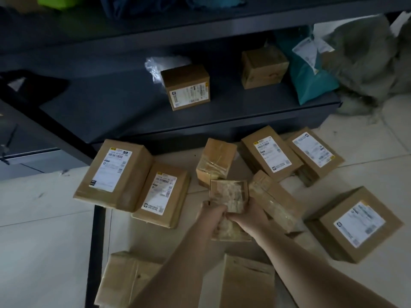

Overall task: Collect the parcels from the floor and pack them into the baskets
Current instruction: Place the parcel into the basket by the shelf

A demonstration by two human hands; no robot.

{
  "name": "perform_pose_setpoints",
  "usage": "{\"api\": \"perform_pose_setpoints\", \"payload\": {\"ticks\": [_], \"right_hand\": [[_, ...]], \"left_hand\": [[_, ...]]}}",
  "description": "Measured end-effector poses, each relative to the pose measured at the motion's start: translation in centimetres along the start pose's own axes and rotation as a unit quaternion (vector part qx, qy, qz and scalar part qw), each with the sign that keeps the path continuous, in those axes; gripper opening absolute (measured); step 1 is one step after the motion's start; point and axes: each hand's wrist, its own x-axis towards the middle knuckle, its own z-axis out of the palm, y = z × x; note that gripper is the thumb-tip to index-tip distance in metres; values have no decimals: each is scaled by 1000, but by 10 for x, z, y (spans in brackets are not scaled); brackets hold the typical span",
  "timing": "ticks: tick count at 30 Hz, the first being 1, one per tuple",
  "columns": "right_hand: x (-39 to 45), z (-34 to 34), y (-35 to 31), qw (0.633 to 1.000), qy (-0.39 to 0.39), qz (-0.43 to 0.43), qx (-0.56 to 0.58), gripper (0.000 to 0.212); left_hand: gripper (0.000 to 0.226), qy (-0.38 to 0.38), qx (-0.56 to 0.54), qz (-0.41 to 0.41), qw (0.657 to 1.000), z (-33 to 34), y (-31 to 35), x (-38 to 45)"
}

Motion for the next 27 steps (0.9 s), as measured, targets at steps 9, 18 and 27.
{"api": "perform_pose_setpoints", "payload": {"ticks": [9,18,27], "right_hand": [[-133,-101,-106,996,12,-81,24,49],[-329,-228,-286,970,-4,-229,86,59],[-495,-286,-369,949,-7,-305,83,127]], "left_hand": [[42,38,-80,38,995,-47,90,-168],[74,118,-75,134,981,-142,225,-404],[135,111,-135,93,980,-198,281,-576]]}}
